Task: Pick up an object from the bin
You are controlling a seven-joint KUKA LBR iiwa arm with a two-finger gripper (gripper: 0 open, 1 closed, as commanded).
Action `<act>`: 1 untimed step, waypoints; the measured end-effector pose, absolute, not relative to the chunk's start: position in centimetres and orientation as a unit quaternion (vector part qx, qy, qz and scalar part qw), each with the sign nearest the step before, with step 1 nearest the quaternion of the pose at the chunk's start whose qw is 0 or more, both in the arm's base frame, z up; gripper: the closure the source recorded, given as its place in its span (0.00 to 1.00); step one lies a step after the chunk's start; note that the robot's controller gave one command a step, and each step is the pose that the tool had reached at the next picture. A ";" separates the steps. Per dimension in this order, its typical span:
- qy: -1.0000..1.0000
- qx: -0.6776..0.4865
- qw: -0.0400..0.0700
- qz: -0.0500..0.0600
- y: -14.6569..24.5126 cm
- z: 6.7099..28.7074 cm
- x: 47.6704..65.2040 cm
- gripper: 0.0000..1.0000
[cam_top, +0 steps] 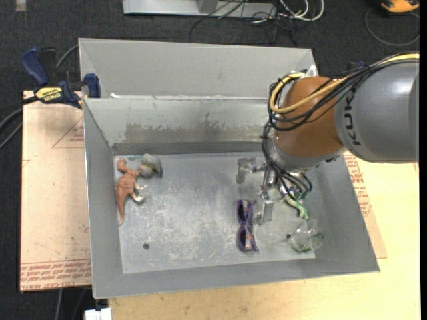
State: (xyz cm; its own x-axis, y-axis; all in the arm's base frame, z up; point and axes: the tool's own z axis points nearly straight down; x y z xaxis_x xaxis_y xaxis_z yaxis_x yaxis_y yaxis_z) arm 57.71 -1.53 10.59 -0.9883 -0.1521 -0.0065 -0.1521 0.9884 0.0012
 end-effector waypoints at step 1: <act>0.982 -0.191 -0.002 0.001 -3.5 8.8 52.3 0.00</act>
Offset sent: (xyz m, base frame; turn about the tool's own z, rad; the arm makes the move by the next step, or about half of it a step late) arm -0.0543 0.0018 -0.0321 -0.4425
